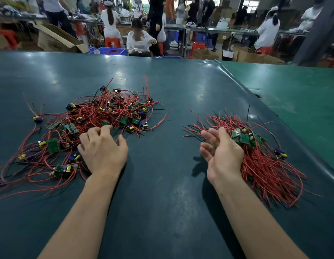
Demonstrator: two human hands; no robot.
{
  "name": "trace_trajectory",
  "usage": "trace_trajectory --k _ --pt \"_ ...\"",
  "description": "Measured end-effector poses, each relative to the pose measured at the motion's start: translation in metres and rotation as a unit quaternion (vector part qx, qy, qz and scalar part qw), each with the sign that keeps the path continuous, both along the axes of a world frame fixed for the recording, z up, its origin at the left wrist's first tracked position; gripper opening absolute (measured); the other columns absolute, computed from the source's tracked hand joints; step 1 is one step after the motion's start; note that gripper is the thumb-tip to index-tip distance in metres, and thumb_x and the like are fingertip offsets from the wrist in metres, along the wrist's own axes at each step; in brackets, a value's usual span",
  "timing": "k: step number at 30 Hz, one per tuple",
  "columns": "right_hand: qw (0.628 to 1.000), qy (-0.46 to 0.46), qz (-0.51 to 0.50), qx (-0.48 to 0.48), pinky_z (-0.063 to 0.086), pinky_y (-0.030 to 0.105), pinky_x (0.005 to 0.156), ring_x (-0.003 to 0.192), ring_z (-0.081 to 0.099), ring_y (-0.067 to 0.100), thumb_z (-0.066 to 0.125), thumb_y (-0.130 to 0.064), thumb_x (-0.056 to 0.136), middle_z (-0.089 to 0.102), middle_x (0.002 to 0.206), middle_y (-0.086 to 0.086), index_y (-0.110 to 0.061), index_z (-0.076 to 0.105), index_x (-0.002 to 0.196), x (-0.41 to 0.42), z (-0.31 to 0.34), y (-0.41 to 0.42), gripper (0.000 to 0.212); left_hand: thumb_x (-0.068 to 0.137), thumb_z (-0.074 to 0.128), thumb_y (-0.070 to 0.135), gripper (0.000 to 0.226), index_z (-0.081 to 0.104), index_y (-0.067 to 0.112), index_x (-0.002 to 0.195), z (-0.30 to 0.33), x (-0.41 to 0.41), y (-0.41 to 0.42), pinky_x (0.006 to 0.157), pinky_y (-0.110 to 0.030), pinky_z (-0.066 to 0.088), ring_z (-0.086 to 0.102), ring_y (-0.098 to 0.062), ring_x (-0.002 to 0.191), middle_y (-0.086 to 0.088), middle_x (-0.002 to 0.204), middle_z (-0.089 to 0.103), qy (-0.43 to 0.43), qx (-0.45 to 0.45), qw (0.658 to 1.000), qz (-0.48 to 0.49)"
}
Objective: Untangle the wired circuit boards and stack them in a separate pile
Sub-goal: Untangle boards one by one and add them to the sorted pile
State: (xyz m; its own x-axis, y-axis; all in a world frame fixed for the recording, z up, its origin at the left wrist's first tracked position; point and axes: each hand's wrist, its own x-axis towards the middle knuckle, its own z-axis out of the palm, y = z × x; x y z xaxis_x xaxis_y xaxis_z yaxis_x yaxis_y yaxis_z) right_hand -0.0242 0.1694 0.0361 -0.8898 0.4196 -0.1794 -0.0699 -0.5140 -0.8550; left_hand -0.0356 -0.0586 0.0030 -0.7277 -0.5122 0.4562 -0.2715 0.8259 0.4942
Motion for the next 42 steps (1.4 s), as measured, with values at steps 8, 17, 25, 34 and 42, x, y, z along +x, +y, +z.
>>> trace_trajectory --k 8,17,25,34,42 --pt "0.982 0.041 0.082 0.163 0.031 0.017 0.035 0.035 0.043 0.010 0.051 -0.018 0.101 0.064 0.055 -0.001 -0.007 0.068 0.084 0.001 -0.010 -0.015 0.026 0.092 0.062 0.025 0.052 0.046 0.007 0.138 0.006 -0.007 -0.004 0.097 -0.051 0.040 0.043 -0.040 0.119 -0.020 0.132 0.040 -0.022 0.042 0.999 0.018" --pt "0.967 0.038 0.112 0.227 0.031 0.019 0.036 0.038 0.043 0.010 0.054 -0.022 0.100 0.061 0.052 -0.001 -0.014 0.068 0.077 -0.002 -0.019 -0.018 0.028 0.095 0.059 0.025 0.031 0.065 0.011 0.121 0.005 -0.009 -0.008 0.089 -0.048 0.043 0.053 -0.041 0.109 -0.018 0.116 0.066 -0.058 0.003 0.998 0.012" --pt "0.956 0.053 0.105 0.267 0.034 0.016 0.039 0.040 0.047 0.004 0.055 -0.020 0.099 0.060 0.051 -0.002 -0.014 0.068 0.075 -0.006 -0.025 -0.020 0.028 0.096 0.049 0.013 0.022 0.063 0.010 0.113 0.016 0.006 0.001 0.077 -0.043 0.046 0.059 -0.039 0.091 -0.016 0.097 0.069 0.209 0.045 0.977 0.002" --pt "0.841 0.165 0.193 0.478 0.053 0.028 0.057 0.059 0.058 0.014 0.071 -0.012 0.087 0.063 0.091 -0.008 -0.028 0.052 0.138 -0.005 -0.033 -0.027 0.056 0.093 0.060 0.012 0.010 0.066 0.013 0.100 0.015 0.024 0.052 0.069 -0.040 0.040 0.055 -0.027 0.072 0.001 0.088 0.068 0.357 -0.146 0.870 -0.307" --pt "0.950 0.165 0.142 0.225 0.048 0.021 0.043 0.057 0.062 0.012 0.055 -0.007 0.099 0.068 0.067 0.001 -0.012 0.063 0.097 -0.006 -0.020 -0.021 0.010 0.097 0.051 0.043 0.035 0.057 0.009 0.093 0.005 0.033 0.066 0.060 -0.026 0.046 0.055 -0.012 0.063 0.003 0.078 0.061 0.281 0.137 0.815 -0.488"
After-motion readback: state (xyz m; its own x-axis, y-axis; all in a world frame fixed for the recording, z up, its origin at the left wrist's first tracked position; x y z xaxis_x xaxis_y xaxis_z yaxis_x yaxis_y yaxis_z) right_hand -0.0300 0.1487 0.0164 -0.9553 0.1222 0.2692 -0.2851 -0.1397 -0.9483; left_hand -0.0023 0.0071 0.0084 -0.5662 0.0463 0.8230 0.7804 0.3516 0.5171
